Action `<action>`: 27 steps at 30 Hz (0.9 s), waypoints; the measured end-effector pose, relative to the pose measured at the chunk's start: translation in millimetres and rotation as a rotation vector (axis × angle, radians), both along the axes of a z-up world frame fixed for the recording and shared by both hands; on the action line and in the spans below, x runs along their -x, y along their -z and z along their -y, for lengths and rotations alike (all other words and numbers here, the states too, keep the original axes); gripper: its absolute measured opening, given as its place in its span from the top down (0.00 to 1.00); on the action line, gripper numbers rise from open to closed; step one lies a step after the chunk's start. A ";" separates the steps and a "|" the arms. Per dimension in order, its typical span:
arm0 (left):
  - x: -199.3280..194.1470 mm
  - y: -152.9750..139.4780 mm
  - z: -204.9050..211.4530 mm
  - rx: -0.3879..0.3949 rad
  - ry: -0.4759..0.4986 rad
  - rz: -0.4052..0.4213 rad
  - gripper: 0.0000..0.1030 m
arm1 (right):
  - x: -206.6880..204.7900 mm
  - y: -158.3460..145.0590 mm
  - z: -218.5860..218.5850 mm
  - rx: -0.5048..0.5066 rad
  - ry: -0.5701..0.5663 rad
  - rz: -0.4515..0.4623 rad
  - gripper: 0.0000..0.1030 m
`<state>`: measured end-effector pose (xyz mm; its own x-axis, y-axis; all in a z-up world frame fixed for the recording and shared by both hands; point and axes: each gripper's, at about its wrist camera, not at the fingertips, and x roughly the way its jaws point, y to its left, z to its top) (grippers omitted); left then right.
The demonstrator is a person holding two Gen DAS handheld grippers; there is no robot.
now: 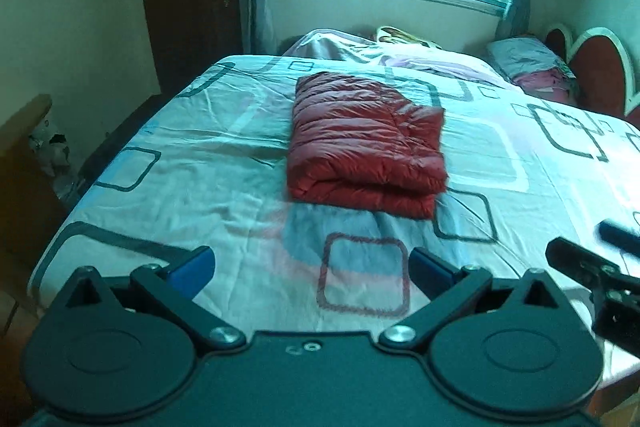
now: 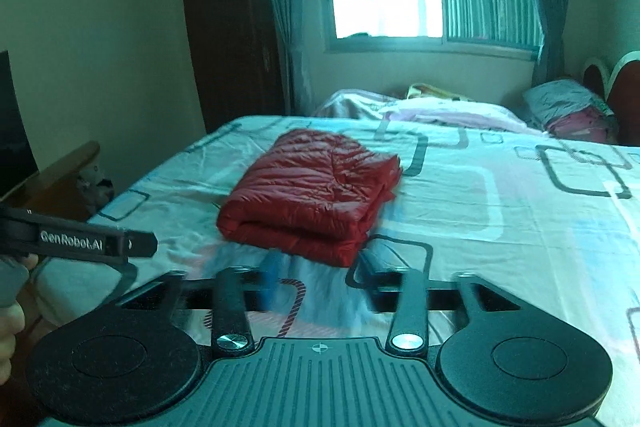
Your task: Fold large clothes
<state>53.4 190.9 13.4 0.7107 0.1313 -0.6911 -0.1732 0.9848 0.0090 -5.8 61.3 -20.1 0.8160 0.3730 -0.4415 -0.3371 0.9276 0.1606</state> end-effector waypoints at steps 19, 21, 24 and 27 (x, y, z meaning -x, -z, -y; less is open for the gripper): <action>56.9 -17.7 7.8 -0.029 0.001 0.060 0.00 | 55.5 -23.2 3.4 -0.031 0.039 0.089 0.19; 58.0 -17.3 7.2 -0.033 0.001 0.061 0.00 | 54.7 -22.4 2.7 -0.033 0.036 0.089 0.19; 56.5 -16.8 6.7 -0.032 -0.009 0.054 0.00 | 54.1 -22.5 2.5 -0.031 0.037 0.091 0.19; 55.9 -16.8 2.8 -0.023 -0.016 0.049 0.00 | 52.8 -21.6 5.4 -0.032 0.036 0.091 0.19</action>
